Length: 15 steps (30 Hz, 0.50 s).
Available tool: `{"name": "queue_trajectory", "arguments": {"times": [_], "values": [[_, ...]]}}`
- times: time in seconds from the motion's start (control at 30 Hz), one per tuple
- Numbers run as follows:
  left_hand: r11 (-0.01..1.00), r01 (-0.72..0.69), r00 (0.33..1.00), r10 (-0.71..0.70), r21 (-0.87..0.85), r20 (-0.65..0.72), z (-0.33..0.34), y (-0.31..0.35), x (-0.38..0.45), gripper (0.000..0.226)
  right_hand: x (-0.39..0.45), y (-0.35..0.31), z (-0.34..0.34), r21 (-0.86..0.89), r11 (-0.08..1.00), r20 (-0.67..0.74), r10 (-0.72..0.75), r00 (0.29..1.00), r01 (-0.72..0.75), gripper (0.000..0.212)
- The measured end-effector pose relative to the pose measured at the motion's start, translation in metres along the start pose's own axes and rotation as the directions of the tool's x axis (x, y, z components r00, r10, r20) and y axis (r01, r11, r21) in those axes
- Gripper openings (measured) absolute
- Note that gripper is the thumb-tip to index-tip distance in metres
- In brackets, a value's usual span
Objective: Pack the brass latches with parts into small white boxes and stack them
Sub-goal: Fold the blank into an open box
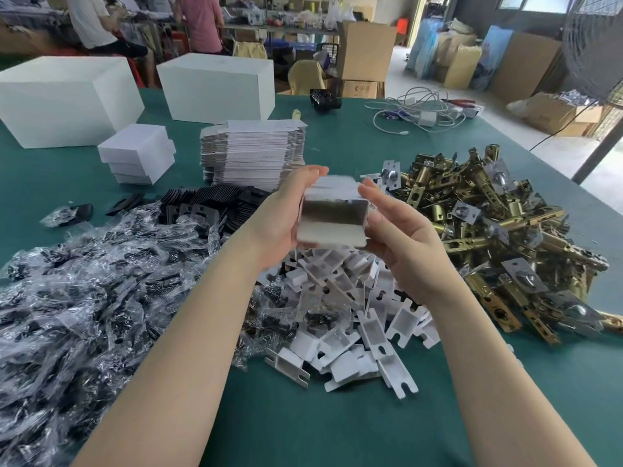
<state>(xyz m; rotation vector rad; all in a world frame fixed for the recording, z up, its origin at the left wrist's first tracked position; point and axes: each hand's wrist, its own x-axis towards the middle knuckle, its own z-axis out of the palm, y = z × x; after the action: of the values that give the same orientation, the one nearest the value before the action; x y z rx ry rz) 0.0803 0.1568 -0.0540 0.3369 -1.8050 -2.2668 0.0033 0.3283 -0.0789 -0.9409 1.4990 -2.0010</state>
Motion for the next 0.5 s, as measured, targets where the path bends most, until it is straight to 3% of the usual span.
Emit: {"name": "queue_trajectory", "arguments": {"times": [0.2,0.37,0.5], "values": [[0.968,0.065,0.926,0.032,-0.242,0.376,-0.016,-0.006,-0.005,0.051,0.000,-0.005,-0.003,0.157,0.988,-0.032,0.000,0.999,0.005,0.040],[0.972,0.003,0.914,0.093,-0.236,0.395,-0.020,-0.013,-0.006,0.053,-0.002,-0.003,-0.008,0.112,0.994,-0.042,-0.006,0.999,0.010,0.030],[0.993,-0.024,0.933,0.064,-0.117,0.355,-0.022,-0.012,-0.007,0.065,-0.001,-0.002,-0.012,0.079,0.997,-0.015,0.013,1.000,-0.011,0.033]]}}
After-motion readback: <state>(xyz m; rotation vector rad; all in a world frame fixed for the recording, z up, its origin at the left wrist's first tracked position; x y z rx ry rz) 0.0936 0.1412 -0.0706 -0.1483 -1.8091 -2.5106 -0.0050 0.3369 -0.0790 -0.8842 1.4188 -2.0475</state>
